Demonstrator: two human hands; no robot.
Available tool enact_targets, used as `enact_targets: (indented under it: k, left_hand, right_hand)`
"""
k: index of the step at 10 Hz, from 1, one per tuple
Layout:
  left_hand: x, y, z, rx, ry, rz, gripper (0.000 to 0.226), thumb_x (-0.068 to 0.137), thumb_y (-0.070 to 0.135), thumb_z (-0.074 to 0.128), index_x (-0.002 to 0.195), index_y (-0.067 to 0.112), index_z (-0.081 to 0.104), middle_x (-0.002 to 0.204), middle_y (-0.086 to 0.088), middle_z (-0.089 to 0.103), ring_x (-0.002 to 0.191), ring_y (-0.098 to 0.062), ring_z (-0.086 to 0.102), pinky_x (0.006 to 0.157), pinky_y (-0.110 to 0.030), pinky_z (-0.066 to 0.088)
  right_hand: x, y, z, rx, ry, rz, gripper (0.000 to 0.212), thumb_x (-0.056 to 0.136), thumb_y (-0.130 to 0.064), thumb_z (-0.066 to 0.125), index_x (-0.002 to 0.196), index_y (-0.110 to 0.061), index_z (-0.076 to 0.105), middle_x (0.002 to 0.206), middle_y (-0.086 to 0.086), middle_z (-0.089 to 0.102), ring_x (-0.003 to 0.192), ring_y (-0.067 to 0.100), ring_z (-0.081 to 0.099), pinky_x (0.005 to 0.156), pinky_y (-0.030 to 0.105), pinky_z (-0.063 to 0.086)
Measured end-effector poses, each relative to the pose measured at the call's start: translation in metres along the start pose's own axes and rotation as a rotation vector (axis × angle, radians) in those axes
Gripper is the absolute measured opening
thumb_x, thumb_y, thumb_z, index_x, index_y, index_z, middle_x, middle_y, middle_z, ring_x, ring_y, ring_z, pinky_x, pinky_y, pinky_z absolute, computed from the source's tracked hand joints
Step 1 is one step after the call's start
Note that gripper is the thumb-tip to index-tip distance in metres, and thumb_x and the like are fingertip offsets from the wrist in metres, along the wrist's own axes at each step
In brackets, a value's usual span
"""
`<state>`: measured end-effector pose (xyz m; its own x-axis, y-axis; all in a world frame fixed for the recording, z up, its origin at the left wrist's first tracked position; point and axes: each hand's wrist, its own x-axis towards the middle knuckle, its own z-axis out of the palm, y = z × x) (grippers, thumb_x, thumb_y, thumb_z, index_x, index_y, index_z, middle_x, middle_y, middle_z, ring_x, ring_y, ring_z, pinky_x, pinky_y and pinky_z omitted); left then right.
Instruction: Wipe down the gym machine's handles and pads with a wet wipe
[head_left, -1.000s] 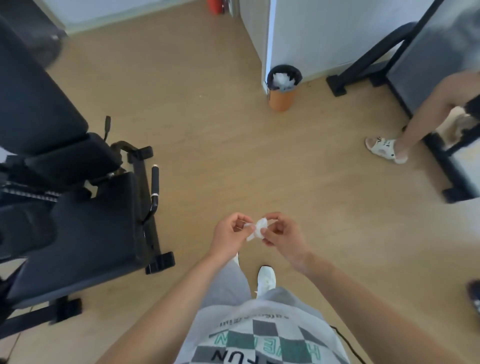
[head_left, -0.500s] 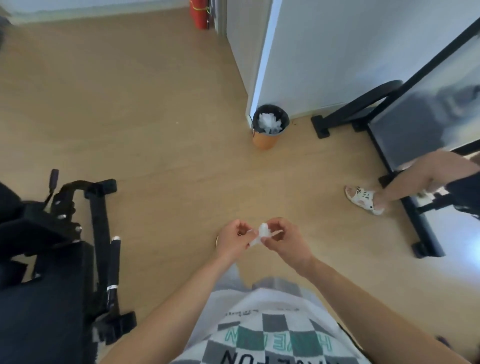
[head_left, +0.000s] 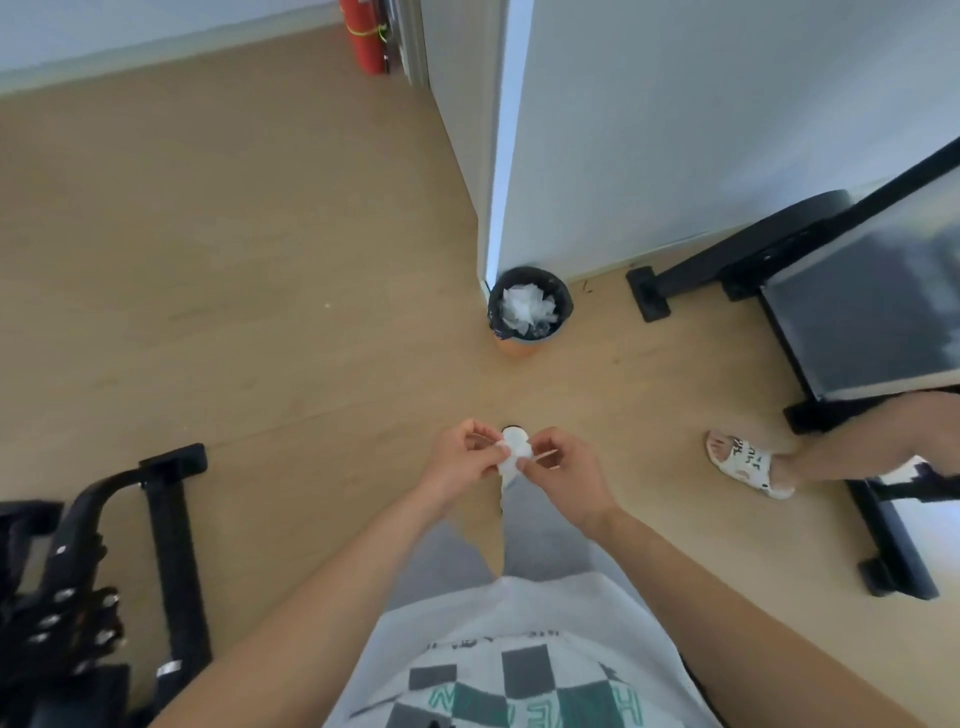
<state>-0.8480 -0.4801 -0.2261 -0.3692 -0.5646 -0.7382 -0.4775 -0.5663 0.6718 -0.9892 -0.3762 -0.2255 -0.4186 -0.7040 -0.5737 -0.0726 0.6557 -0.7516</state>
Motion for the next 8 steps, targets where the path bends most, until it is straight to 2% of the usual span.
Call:
enact_targets:
  k: [1, 2, 3, 4, 5, 6, 7, 8]
  left_hand:
    - [0.056, 0.032, 0.011, -0.064, 0.038, -0.059, 0.015, 0.091, 0.001, 0.073, 0.091, 0.009, 0.060, 0.084, -0.005, 0.069, 0.068, -0.011, 0.063, 0.062, -0.018, 0.054]
    - [0.113, 0.059, 0.020, -0.096, 0.069, -0.083, 0.012, 0.091, 0.009, 0.076, 0.091, 0.013, 0.064, 0.088, -0.003, 0.072, 0.068, -0.009, 0.065, 0.063, -0.018, 0.053]
    - [0.168, 0.077, 0.022, -0.135, 0.049, -0.115, 0.006, 0.096, 0.013, 0.070, 0.098, 0.015, 0.066, 0.095, -0.004, 0.071, 0.073, -0.008, 0.067, 0.060, -0.015, 0.052]
    - [0.224, 0.077, 0.017, -0.150, 0.061, -0.158, 0.013, 0.098, 0.016, 0.068, 0.111, 0.015, 0.068, 0.104, -0.006, 0.072, 0.079, -0.012, 0.068, 0.069, -0.019, 0.052]
    - [0.272, 0.054, 0.004, -0.114, 0.136, -0.202, 0.022, 0.095, 0.016, 0.069, 0.117, 0.012, 0.070, 0.111, -0.010, 0.074, 0.082, -0.013, 0.067, 0.074, -0.021, 0.055]
    - [0.298, 0.024, -0.010, -0.085, 0.171, -0.242, 0.016, 0.092, 0.018, 0.069, 0.108, 0.019, 0.072, 0.111, -0.014, 0.075, 0.085, -0.016, 0.065, 0.094, -0.039, 0.057]
    - [0.309, -0.002, -0.017, -0.093, 0.198, -0.277, 0.013, 0.090, 0.018, 0.068, 0.102, 0.022, 0.073, 0.107, -0.012, 0.076, 0.087, -0.018, 0.067, 0.096, -0.041, 0.056]
    - [0.303, -0.013, -0.018, -0.111, 0.210, -0.283, 0.014, 0.087, 0.017, 0.067, 0.097, 0.022, 0.075, 0.100, -0.009, 0.076, 0.088, -0.018, 0.067, 0.093, -0.039, 0.056]
  right_hand:
    - [0.070, -0.015, -0.020, -0.007, -0.052, 0.026, 0.019, 0.084, -0.005, 0.079, 0.096, -0.013, 0.067, 0.092, -0.001, 0.071, 0.066, -0.002, 0.062, 0.063, 0.016, 0.051]
    - [0.137, -0.022, -0.034, -0.018, -0.083, 0.034, 0.025, 0.081, -0.001, 0.079, 0.095, -0.017, 0.065, 0.093, 0.005, 0.070, 0.071, 0.011, 0.063, 0.070, 0.031, 0.058]
    - [0.205, -0.018, -0.038, -0.047, -0.114, 0.077, 0.023, 0.081, -0.005, 0.080, 0.095, -0.015, 0.066, 0.086, 0.006, 0.067, 0.072, 0.019, 0.064, 0.071, 0.040, 0.060]
    - [0.279, -0.004, -0.036, -0.094, -0.100, 0.149, 0.023, 0.082, -0.011, 0.080, 0.092, -0.024, 0.064, 0.086, 0.005, 0.065, 0.074, 0.021, 0.063, 0.077, 0.045, 0.060]
    - [0.354, 0.016, -0.030, -0.116, -0.063, 0.252, 0.026, 0.081, -0.013, 0.076, 0.093, -0.029, 0.059, 0.097, 0.004, 0.066, 0.082, 0.022, 0.066, 0.082, 0.042, 0.060]
    - [0.421, 0.036, -0.022, -0.106, 0.013, 0.322, 0.027, 0.080, -0.010, 0.070, 0.094, -0.029, 0.057, 0.113, 0.007, 0.067, 0.096, 0.024, 0.066, 0.077, 0.033, 0.056]
    - [0.472, 0.057, -0.015, -0.099, 0.038, 0.389, 0.045, 0.085, -0.016, 0.074, 0.126, -0.019, 0.055, 0.124, -0.001, 0.060, 0.106, 0.022, 0.061, 0.085, 0.034, 0.051]
    - [0.479, 0.069, -0.006, -0.171, -0.014, 0.420, 0.059, 0.087, -0.024, 0.075, 0.140, -0.021, 0.049, 0.118, -0.002, 0.059, 0.109, 0.024, 0.063, 0.096, 0.039, 0.055]
